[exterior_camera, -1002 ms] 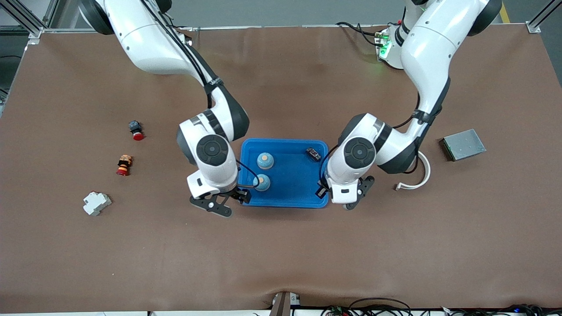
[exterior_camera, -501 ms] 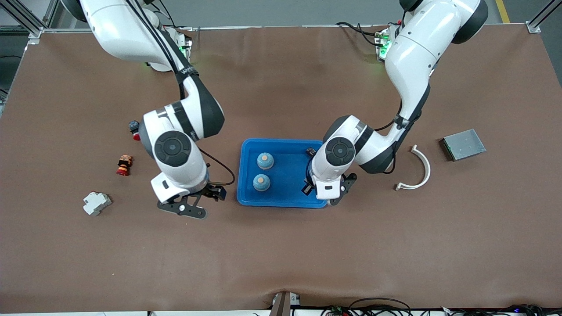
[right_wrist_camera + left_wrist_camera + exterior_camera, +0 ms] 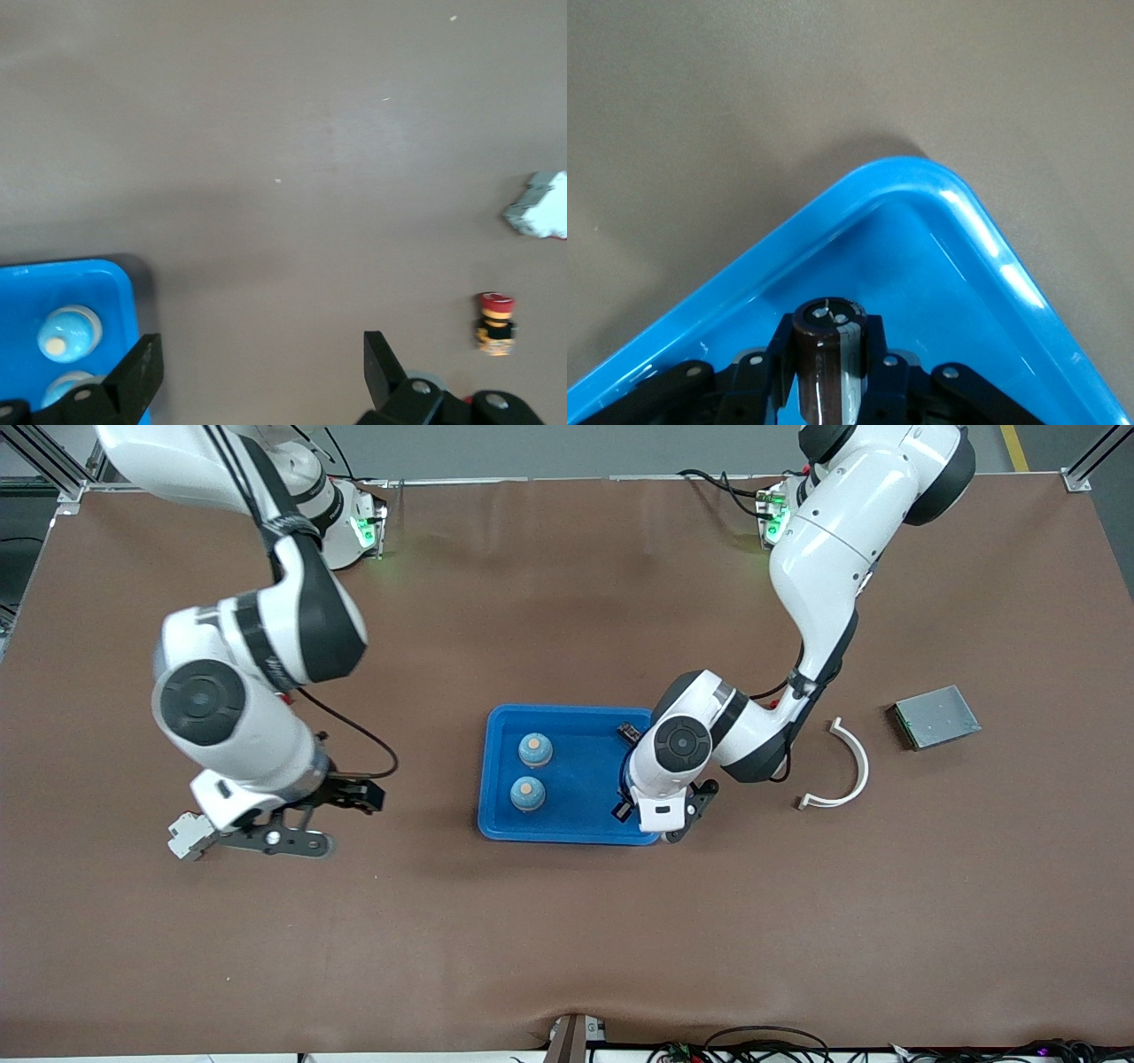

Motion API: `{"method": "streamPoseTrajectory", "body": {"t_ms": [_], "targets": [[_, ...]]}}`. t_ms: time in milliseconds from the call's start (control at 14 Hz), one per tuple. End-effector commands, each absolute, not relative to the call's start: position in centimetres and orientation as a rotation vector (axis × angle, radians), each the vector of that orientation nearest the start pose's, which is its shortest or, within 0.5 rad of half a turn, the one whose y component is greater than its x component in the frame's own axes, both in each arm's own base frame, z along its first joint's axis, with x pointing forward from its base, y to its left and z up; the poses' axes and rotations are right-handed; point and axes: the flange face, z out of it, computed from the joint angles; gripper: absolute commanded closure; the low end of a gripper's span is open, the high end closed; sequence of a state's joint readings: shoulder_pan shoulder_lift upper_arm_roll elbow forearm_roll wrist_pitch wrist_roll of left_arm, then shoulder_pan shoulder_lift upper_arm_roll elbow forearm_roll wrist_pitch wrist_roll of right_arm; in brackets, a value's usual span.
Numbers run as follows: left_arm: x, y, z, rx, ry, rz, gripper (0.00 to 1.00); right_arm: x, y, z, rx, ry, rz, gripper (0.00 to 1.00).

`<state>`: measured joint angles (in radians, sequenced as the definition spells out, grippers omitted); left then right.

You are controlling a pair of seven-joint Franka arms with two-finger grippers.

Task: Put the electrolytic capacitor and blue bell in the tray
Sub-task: 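Place the capacitor in the tray with the left gripper while the right gripper retracts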

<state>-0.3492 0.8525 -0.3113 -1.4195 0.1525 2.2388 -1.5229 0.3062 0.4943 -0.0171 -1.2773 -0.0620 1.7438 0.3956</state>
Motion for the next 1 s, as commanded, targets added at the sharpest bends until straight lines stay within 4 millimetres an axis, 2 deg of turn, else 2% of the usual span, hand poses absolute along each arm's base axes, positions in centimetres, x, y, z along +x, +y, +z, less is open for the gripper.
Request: {"method": "streamPoseTrajectory", "body": {"t_ms": [0, 286, 358, 430, 501, 573, 644, 716, 788, 859, 931], "targets": [[60.5, -41.2, 20.6, -2.906, -1.350, 0.123, 1.00, 66.8, 15.0, 49.2, -3.161, 0.075, 0.052, 0.00], [60.2, -41.7, 20.2, -2.914, -1.332, 0.119, 1.00, 66.2, 9.7, 52.2, -3.141, 0.076, 0.075, 0.00], [60.2, -41.6, 20.1, -2.914, -1.330, 0.118, 0.92, 65.9, 8.5, 52.9, -3.141, 0.083, 0.080, 0.00], [60.2, -41.7, 20.1, -2.915, -1.326, 0.117, 0.77, 65.7, 7.1, 53.6, -3.140, 0.076, 0.078, 0.00], [60.0, -41.9, 20.0, -2.916, -1.319, 0.116, 0.68, 65.4, 5.9, 54.3, -3.139, 0.051, 0.080, 0.00], [60.0, -41.9, 20.0, -2.916, -1.316, 0.113, 0.67, 65.1, 4.6, 55.0, -3.138, 0.034, 0.078, 0.00], [60.0, -41.9, 20.0, -2.917, -1.314, 0.113, 0.58, 64.8, 3.5, 55.5, -3.136, 0.010, 0.087, 0.00], [60.0, -41.8, 20.0, -2.920, -1.310, 0.113, 0.54, 64.5, 2.3, 56.1, -3.136, 0.005, 0.094, 0.00], [60.1, -41.8, 20.2, -2.923, -1.309, 0.110, 0.43, 64.2, 1.5, 56.5, -3.133, -0.002, 0.099, 0.00], [60.1, -41.8, 20.2, -2.921, -1.313, 0.110, 0.41, 63.9, 0.9, 56.9, -3.132, -0.009, 0.106, 0.00], [60.2, -41.7, 20.3, -2.920, -1.317, 0.108, 0.17, 63.5, 0.5, 57.3, -3.132, -0.003, 0.118, 0.00]]}}
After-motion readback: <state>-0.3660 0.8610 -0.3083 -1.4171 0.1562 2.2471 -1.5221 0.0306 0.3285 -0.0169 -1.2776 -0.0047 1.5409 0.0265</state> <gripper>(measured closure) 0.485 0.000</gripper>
